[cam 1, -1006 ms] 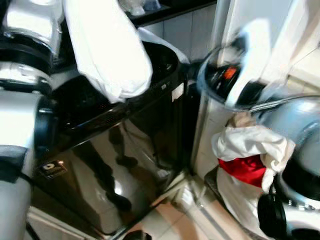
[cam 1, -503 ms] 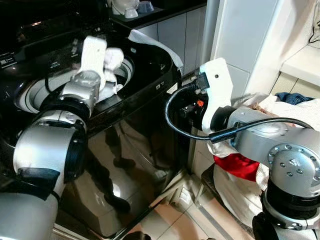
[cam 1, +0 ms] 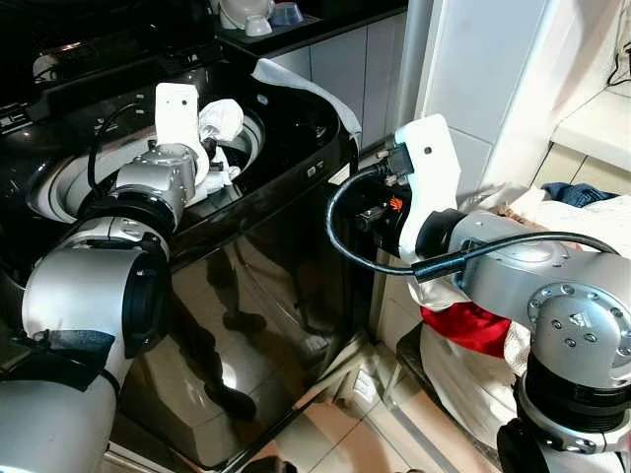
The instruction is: Clothes washing
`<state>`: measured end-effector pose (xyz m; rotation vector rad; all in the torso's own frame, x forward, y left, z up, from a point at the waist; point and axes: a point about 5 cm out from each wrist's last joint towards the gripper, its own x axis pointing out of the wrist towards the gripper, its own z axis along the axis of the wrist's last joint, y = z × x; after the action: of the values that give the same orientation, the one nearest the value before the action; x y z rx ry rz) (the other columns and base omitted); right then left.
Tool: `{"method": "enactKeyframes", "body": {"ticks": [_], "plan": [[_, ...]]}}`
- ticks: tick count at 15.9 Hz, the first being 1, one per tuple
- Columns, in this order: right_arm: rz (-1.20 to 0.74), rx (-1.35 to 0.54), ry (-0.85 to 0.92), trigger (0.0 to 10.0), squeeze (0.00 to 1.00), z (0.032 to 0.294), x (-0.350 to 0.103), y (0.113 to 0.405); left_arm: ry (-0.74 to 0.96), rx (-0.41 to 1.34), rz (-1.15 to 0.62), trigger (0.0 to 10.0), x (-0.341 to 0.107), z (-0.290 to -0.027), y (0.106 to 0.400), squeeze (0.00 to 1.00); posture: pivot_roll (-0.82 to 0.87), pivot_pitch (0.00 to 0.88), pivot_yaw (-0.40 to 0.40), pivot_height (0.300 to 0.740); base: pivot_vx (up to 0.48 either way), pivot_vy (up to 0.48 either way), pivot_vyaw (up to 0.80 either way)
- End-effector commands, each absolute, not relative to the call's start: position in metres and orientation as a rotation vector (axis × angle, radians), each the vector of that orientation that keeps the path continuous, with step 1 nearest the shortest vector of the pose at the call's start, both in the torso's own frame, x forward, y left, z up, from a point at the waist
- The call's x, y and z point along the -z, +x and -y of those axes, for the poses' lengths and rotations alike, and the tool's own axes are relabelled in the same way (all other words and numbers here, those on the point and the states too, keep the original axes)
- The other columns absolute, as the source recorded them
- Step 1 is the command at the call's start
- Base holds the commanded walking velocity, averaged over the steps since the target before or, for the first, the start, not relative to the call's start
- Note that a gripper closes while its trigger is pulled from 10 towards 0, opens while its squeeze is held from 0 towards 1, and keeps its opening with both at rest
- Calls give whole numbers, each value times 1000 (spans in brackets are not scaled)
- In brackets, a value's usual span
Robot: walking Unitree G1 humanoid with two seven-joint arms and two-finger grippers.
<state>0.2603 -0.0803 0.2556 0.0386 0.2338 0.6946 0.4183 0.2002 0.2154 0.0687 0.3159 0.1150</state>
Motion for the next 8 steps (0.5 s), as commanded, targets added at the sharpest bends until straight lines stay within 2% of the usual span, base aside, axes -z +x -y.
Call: {"method": "enactKeyframes", "body": {"ticks": [1, 8], "plan": [[-258, -695, 42, 10000, 0, 80, -253, 262, 95, -120, -299, 10000, -222, -203, 419, 1000, -68, 0, 87, 740, 0, 0, 0], [-265, -635, 46, 10000, 0, 91, -252, 265, 125, -86, -279, 10000, -228, -204, 420, 1000, -60, 0, 95, 740, 0, 0, 0]]}}
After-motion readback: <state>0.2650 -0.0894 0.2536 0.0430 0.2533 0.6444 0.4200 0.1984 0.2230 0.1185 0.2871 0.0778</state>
